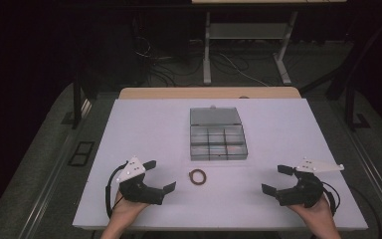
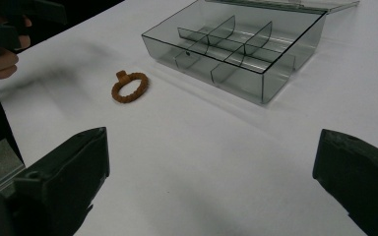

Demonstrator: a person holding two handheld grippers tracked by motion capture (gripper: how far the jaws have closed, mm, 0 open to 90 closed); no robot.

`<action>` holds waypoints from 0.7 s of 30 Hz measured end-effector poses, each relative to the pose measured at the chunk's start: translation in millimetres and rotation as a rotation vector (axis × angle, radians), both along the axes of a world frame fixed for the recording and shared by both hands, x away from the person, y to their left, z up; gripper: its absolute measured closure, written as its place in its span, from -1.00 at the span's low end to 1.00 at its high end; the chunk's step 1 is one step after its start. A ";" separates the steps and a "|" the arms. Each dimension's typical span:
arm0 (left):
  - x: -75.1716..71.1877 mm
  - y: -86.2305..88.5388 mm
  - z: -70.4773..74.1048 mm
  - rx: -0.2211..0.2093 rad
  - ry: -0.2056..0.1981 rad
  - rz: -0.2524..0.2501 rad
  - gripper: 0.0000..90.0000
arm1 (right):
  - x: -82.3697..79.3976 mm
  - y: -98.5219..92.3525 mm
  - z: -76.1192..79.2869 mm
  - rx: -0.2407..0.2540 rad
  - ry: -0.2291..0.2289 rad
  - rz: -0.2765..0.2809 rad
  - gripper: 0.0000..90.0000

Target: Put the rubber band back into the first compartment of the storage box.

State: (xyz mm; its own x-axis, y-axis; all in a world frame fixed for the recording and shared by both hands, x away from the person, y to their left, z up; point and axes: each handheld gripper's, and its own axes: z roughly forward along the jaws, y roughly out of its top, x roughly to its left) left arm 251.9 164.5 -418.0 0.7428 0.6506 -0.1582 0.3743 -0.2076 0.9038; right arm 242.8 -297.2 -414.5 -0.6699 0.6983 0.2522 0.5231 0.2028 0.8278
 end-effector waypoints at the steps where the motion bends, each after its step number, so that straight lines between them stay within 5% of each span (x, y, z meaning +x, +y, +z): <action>1: 0.2 0.3 0.0 0.001 0.000 0.003 -1.00 | -0.1 0.6 -0.1 -0.002 0.000 0.001 -0.98; 21: -0.6 -1.5 1.2 0.035 0.001 -0.005 -1.00 | -2.1 -0.7 0.6 -0.001 0.010 0.006 -0.98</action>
State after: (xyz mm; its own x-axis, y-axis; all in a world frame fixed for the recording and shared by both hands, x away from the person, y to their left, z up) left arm 251.3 163.0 -416.7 0.7460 0.6518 -0.1362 0.3741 -0.2411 0.8955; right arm 240.7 -297.9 -413.9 -0.6716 0.6945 0.2581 0.5299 0.2068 0.8224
